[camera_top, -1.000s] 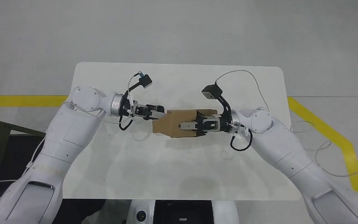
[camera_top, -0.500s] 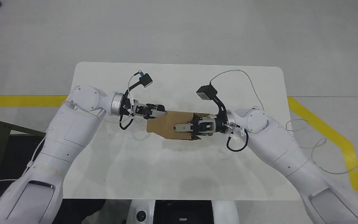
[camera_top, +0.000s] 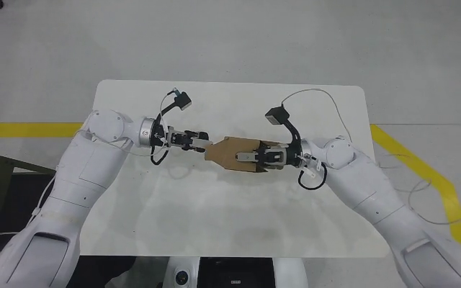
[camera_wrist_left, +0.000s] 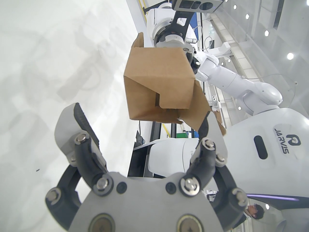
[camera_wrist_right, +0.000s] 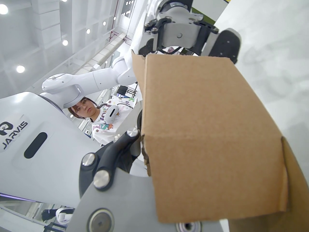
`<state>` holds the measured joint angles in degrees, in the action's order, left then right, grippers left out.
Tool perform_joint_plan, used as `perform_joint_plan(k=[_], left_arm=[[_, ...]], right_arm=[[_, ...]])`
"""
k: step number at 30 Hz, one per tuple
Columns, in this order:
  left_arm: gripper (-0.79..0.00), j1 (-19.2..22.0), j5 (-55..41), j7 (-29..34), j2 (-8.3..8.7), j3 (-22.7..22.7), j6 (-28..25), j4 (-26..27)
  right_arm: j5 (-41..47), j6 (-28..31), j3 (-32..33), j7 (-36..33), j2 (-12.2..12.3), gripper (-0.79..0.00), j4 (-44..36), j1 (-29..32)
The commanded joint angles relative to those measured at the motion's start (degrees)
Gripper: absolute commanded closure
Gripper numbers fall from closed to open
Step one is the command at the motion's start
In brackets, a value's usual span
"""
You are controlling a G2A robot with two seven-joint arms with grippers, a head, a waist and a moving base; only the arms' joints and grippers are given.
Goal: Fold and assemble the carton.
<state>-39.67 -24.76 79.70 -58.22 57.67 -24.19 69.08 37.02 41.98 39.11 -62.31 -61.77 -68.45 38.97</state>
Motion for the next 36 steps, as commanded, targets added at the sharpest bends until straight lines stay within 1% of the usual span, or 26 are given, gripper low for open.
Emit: perform_joint_plan(k=[1,7,12,15,22,36], left_arm=[[-0.785,-0.1,0.1,-0.3,0.09,0.3,0.0,-0.1],[-0.785,-0.1,0.8,-0.9,0.26,0.9,-0.1,1.0],[-0.785,0.3,4.8,-1.0,0.3,0.1,-1.4,3.9],[-0.785,0.3,7.4,-1.3,0.41,-0.6,-1.7,4.5],[-0.785,0.1,9.3,-1.9,0.63,-0.7,-1.3,2.6],[-0.785,-0.5,4.6,-1.9,0.52,-0.5,0.9,0.4]], right_arm=[[-0.5,0.0,0.5,0.0,0.3,0.0,0.8,0.1],[-2.1,-0.2,1.2,-0.2,0.7,0.0,2.8,0.1],[-2.2,-0.1,1.0,-0.1,0.4,0.0,3.0,-0.1],[-2.1,0.0,0.8,0.0,0.1,0.0,2.4,-0.3],[-1.9,0.2,1.1,0.2,-0.1,0.0,1.2,-0.7],[-0.4,0.3,0.9,0.3,-0.1,0.0,-3.6,-0.6]])
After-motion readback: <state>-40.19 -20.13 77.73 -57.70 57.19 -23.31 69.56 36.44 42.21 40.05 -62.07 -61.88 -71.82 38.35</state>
